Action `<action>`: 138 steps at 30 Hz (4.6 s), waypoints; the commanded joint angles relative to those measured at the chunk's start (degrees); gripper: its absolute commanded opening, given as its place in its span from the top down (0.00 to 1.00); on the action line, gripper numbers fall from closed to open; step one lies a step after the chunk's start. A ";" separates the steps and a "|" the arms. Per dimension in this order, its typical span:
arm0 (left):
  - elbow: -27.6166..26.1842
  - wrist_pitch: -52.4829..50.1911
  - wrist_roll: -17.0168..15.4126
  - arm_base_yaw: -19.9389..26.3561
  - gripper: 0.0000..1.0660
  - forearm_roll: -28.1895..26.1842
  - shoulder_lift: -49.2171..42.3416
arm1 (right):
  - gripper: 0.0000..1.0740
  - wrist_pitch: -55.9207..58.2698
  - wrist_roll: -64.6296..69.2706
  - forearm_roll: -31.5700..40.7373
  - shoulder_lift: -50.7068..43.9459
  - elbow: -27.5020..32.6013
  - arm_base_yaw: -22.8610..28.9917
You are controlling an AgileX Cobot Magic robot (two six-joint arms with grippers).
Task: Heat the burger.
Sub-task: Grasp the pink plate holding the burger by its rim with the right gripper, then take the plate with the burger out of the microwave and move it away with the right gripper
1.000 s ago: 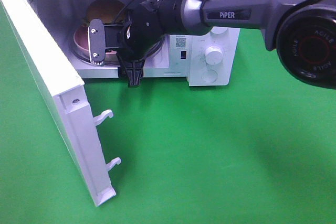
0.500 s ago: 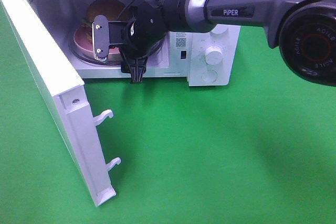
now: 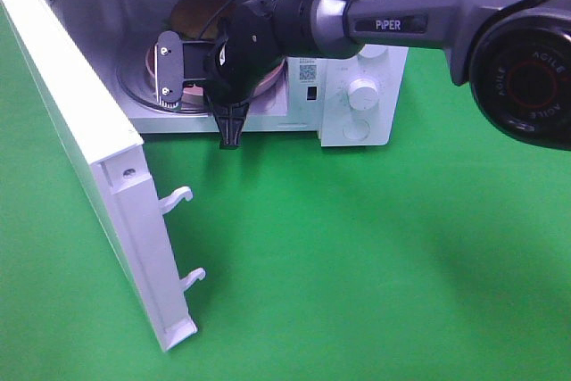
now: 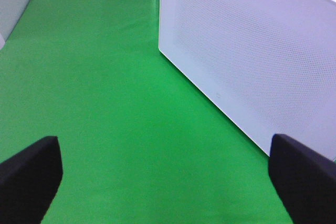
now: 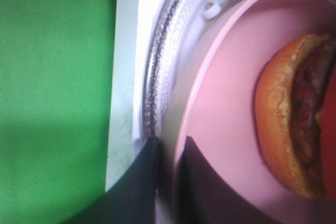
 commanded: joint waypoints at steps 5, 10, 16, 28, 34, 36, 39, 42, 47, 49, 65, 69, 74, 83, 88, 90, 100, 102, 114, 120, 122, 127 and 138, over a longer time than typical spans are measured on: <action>0.29 -0.34 -0.29 0.23 0.04 -0.06 -0.29 | 1.00 3.84 -3.15 1.32 -0.34 -0.23 -0.29; 0.29 -0.34 -0.29 0.23 0.04 -0.06 -0.29 | 1.00 7.56 -11.46 5.84 -1.38 -0.23 -0.29; 0.29 -0.34 -0.29 0.23 0.04 -0.06 -0.29 | 1.00 8.59 -14.50 6.25 -2.46 0.17 -0.29; 0.29 -0.34 -0.29 0.23 0.04 -0.06 -0.29 | 1.00 -1.20 -18.79 1.20 -10.08 12.61 -0.29; 0.29 -0.34 -0.29 0.23 0.04 -0.06 -0.29 | 1.00 -4.64 -18.79 -0.74 -13.41 18.45 -0.29; 0.29 -0.34 -0.29 0.23 0.04 -0.06 -0.29 | 1.00 -4.98 -18.79 -0.69 -14.04 19.65 -0.17; 0.29 -0.34 -0.29 0.23 0.04 -0.06 -0.29 | 1.00 -5.16 -18.79 -0.69 -14.73 20.63 0.23; 0.29 -0.34 -0.29 0.23 0.04 -0.06 -0.29 | 1.00 -5.39 -18.85 1.26 -15.70 21.60 0.40; 0.29 -0.34 -0.29 0.23 0.04 -0.06 -0.29 | 1.00 -5.90 -19.08 3.61 -18.05 23.89 0.92; 0.29 -0.34 -0.29 0.23 0.04 -0.06 -0.29 | 1.00 -6.47 -19.02 3.67 -18.79 24.75 1.03; 0.29 -0.34 -0.29 0.23 0.04 -0.06 -0.29 | 1.00 -12.89 -19.02 4.70 -26.64 37.87 1.03; 0.29 -0.34 -0.29 0.23 0.04 -0.06 -0.29 | 1.00 -14.90 -19.02 5.27 -28.19 40.62 1.03; 0.29 -0.34 -0.29 0.23 0.04 -0.06 -0.29 | 1.00 -15.47 -18.96 5.90 -30.25 44.00 1.03; 0.29 -0.34 -0.29 0.23 0.04 -0.06 -0.29 | 1.00 -17.36 -19.02 9.11 -34.95 51.11 1.03; 0.29 -0.34 -0.29 0.23 0.04 -0.06 -0.29 | 1.00 -18.45 -19.02 10.94 -37.36 54.26 1.03; 0.29 -0.34 -0.29 0.23 0.04 -0.06 -0.29 | 1.00 -18.33 -19.02 11.52 -38.16 55.29 1.03; 0.29 -0.34 -0.29 0.23 0.04 -0.06 -0.29 | 1.00 -18.56 -19.02 12.83 -41.65 60.10 1.72; 0.29 -0.34 -0.29 0.23 0.04 -0.06 -0.29 | 1.00 -18.45 -18.56 13.58 -43.03 61.59 2.58; 0.29 -0.34 -0.29 0.23 0.04 -0.06 -0.29 | 1.00 -18.85 -18.33 15.64 -46.64 67.61 5.04; 0.29 -0.34 -0.29 0.23 0.04 -0.06 -0.29 | 1.00 -18.79 -16.33 15.64 -49.85 71.45 5.04; 0.29 -0.34 -0.29 0.23 0.04 -0.06 -0.29 | 1.00 -18.85 -15.58 15.41 -51.11 72.59 5.04; 0.29 -0.34 -0.29 0.23 0.04 -0.06 -0.29 | 1.00 -18.91 -15.36 15.41 -54.72 75.69 5.04; 0.29 -0.34 -0.29 0.23 0.04 -0.06 -0.29 | 1.00 -18.68 -12.03 13.41 -64.11 83.02 5.04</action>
